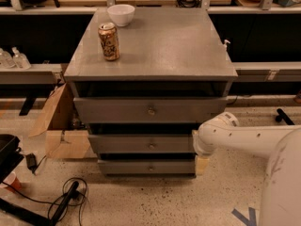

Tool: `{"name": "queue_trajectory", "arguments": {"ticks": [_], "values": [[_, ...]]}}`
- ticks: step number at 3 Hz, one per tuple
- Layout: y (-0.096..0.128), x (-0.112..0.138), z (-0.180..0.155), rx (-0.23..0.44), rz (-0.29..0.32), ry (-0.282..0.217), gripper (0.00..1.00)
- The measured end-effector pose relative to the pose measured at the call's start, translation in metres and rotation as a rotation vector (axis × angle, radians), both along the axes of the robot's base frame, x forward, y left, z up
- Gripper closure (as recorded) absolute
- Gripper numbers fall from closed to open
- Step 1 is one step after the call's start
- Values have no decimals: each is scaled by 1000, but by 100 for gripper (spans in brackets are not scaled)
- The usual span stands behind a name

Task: Open middle drawer

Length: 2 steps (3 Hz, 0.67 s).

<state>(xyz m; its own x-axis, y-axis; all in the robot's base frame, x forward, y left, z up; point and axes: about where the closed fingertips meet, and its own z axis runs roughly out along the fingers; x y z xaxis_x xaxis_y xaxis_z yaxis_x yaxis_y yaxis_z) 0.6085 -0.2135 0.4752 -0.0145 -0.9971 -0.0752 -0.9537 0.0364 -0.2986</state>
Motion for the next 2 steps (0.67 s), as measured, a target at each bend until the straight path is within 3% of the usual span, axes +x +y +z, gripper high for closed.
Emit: {"name": "queue_trajectory", "arguments": {"ticks": [2], "values": [[0,15,-20,-22,3,12,0]]}}
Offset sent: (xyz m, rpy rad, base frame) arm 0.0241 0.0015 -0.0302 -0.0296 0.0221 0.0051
